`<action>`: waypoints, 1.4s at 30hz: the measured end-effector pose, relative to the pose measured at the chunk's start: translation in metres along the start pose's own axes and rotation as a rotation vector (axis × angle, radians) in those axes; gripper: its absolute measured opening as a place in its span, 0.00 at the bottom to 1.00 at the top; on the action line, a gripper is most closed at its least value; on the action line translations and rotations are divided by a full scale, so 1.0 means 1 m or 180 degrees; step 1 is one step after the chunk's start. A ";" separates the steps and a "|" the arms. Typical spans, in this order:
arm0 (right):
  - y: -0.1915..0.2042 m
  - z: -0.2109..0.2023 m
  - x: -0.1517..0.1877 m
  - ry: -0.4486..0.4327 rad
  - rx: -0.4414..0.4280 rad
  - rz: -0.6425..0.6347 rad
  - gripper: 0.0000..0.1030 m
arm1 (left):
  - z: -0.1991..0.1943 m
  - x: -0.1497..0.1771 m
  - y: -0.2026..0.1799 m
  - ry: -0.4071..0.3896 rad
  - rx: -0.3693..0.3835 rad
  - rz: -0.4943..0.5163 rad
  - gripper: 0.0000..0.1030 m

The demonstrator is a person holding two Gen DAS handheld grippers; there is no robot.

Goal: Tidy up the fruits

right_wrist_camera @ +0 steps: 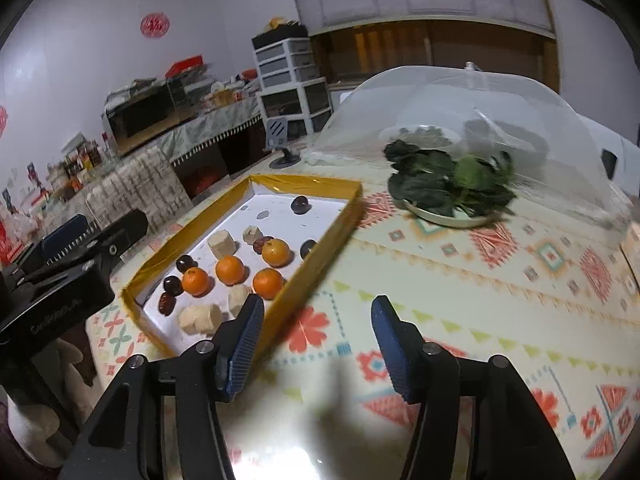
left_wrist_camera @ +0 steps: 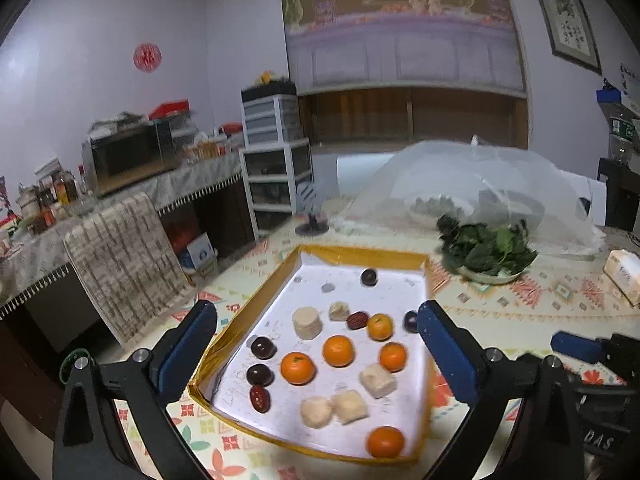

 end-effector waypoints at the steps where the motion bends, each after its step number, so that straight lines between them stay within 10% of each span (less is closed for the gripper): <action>1: -0.003 -0.006 0.002 -0.0028 0.0002 0.0015 0.65 | -0.007 -0.001 -0.004 -0.0046 -0.0020 0.0008 0.98; 10: -0.021 -0.045 0.015 -0.0201 0.0030 0.0034 0.73 | -0.056 -0.011 -0.031 -0.0283 -0.0008 -0.0019 1.00; 20: -0.032 -0.056 0.030 -0.0202 0.0168 -0.0056 0.75 | -0.046 0.009 -0.064 0.0070 0.0480 -0.0158 1.00; 42: -0.021 -0.024 0.042 0.0021 0.0212 -0.0030 0.78 | -0.024 0.031 -0.051 0.0271 0.0541 -0.0249 1.00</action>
Point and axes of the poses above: each gripper's, at about its wrist camera, not at the fingertips, and z roughly the way its jaws point, y to its left, x to its underside, the point moved 6 cm from there along z, roughly the way its jaws point, and after that the axes turned 12 degrees about z, right-handed, at the moved point
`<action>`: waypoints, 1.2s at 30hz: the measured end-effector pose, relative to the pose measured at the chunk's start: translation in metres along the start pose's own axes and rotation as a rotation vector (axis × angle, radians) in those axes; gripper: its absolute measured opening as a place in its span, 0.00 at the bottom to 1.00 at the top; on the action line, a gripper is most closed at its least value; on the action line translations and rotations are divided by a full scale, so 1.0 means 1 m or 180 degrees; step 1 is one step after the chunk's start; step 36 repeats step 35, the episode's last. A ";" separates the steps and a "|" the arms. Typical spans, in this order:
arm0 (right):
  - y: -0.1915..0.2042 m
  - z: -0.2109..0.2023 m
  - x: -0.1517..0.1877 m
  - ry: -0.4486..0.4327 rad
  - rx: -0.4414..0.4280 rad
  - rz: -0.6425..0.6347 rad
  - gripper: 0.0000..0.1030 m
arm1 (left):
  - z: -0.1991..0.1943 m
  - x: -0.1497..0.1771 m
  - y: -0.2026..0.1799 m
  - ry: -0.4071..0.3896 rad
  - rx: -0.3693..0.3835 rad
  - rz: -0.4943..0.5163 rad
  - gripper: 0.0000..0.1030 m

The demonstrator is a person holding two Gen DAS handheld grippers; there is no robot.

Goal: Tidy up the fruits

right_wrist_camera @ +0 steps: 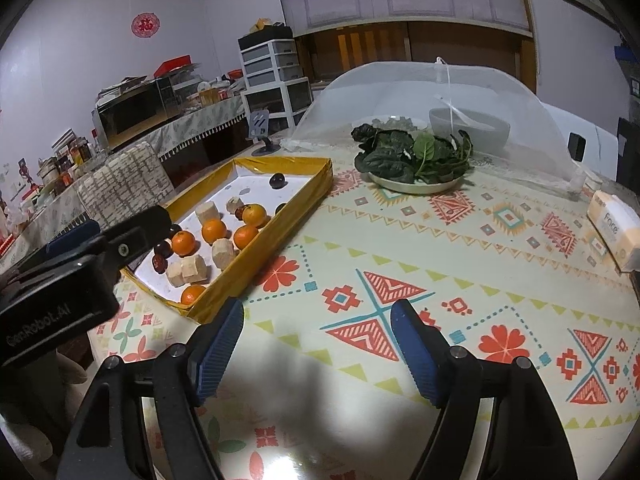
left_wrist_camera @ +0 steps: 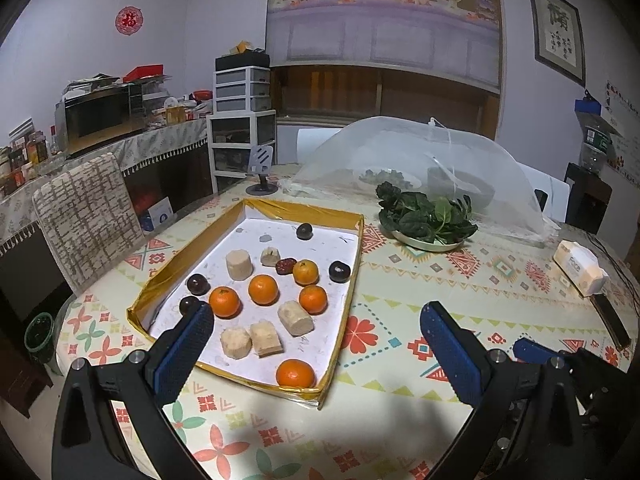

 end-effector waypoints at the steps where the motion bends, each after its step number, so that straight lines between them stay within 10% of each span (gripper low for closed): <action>1: 0.001 0.001 0.001 0.0009 0.0004 -0.0005 0.78 | 0.000 0.000 0.001 -0.0003 -0.0006 -0.0003 1.00; 14: 0.007 0.004 0.004 0.0038 -0.0012 -0.0031 0.78 | -0.003 -0.001 0.007 -0.0072 -0.0093 -0.0015 1.00; 23: 0.016 0.002 0.008 0.0025 -0.0040 -0.0113 0.78 | -0.062 -0.008 0.041 -0.0669 -0.1217 -0.0203 1.00; 28: 0.024 0.003 0.012 0.0064 -0.0074 -0.0167 0.78 | -0.041 -0.002 0.058 -0.0258 -0.0776 -0.0391 1.00; 36: 0.027 0.001 0.013 0.0072 -0.0106 -0.0175 0.78 | -0.025 0.007 0.061 0.0050 -0.0916 -0.0393 1.00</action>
Point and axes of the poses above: each gripper's, at about its wrist camera, not at the fingertips, and z roughly the way its jaws point, y to its left, x to its underside, the point moved 6 cm from there along z, roughly the way its jaws point, and after that the axes turned 12 degrees about z, right-handed, at the moved point
